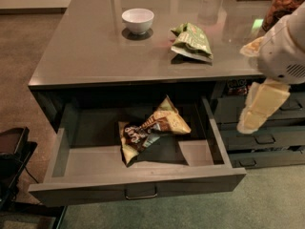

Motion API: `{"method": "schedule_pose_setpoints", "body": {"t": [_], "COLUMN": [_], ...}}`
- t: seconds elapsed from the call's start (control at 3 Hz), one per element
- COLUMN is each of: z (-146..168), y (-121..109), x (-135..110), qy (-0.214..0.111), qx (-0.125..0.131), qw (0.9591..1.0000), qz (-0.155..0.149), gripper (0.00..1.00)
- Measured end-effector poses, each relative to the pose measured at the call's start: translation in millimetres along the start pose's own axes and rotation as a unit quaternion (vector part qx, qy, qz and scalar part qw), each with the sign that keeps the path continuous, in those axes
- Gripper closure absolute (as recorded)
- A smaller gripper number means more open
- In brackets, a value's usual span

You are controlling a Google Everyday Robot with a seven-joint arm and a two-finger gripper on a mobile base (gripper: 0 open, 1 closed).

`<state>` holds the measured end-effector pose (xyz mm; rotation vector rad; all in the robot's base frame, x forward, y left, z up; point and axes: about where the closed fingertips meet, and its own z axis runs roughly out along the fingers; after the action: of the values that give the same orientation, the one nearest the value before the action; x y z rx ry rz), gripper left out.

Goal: Pick brown chip bag from top drawer and place on counter

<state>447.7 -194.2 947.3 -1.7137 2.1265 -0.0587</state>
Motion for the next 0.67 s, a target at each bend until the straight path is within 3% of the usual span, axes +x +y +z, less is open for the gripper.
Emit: {"method": "schedule_pose_setpoints", "body": {"t": [0.67], "z": [93], "y": [-6], "x": [-28], "qy": [-0.075], "qx": [0.0], "qw": [0.9969], "qz": [-0.024], "gripper": [0.0]}}
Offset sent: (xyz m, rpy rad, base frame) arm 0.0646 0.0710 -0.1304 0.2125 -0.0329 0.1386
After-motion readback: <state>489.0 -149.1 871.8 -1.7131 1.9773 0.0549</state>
